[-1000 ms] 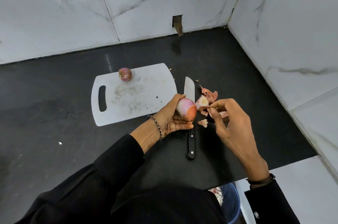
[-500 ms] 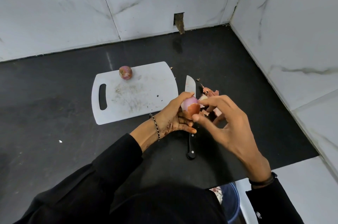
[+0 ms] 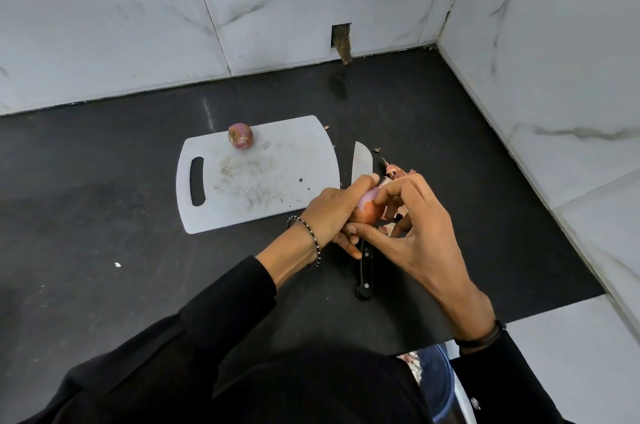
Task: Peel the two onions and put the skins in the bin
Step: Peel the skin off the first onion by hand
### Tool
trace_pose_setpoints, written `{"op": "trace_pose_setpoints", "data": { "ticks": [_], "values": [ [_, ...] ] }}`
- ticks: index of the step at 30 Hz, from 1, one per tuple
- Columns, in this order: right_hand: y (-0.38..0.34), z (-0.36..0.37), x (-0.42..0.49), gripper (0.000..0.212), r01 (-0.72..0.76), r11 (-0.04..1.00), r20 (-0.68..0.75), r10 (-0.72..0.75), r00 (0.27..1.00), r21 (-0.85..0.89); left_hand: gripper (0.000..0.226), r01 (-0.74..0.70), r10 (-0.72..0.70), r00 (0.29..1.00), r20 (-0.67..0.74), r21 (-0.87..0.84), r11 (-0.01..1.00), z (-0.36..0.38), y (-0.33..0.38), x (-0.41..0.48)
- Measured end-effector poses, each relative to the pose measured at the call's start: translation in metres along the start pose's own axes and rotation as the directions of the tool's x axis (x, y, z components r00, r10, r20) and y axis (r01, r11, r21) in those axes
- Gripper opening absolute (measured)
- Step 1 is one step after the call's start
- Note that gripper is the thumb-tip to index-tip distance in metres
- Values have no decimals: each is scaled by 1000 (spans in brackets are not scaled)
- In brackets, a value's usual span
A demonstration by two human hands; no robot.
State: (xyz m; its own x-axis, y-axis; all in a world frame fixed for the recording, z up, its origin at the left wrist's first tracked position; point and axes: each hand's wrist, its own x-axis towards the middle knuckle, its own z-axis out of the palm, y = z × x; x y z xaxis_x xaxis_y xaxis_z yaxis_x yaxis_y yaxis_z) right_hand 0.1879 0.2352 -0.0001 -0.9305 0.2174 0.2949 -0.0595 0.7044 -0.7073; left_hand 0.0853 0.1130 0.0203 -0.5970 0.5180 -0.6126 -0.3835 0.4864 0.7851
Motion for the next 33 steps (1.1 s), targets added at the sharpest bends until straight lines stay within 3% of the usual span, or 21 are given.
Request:
{"op": "trace_pose_setpoints", "data": {
  "ticks": [9,21,24,27,33],
  "values": [
    [2,2,-2,48,36,996,15,-35,999,-83,67,43,-38,998,-44,130,991,-1,2,-2],
    [-5,5,-3,38,46,999,-26,-46,999,14,66,50,-36,997,-63,229,972,-5,7,-1],
    [-6,5,-3,45,11,999,-46,-9,999,34,68,41,-31,998,-46,234,971,-6,8,-1],
    [-6,0,0,61,-60,995,-69,65,995,78,71,21,-19,1000,-10,188,982,-6,9,1],
    [-11,-8,1,73,-125,974,-89,144,986,190,64,-58,73,990,121,-121,991,-7,7,1]
  ]
}}
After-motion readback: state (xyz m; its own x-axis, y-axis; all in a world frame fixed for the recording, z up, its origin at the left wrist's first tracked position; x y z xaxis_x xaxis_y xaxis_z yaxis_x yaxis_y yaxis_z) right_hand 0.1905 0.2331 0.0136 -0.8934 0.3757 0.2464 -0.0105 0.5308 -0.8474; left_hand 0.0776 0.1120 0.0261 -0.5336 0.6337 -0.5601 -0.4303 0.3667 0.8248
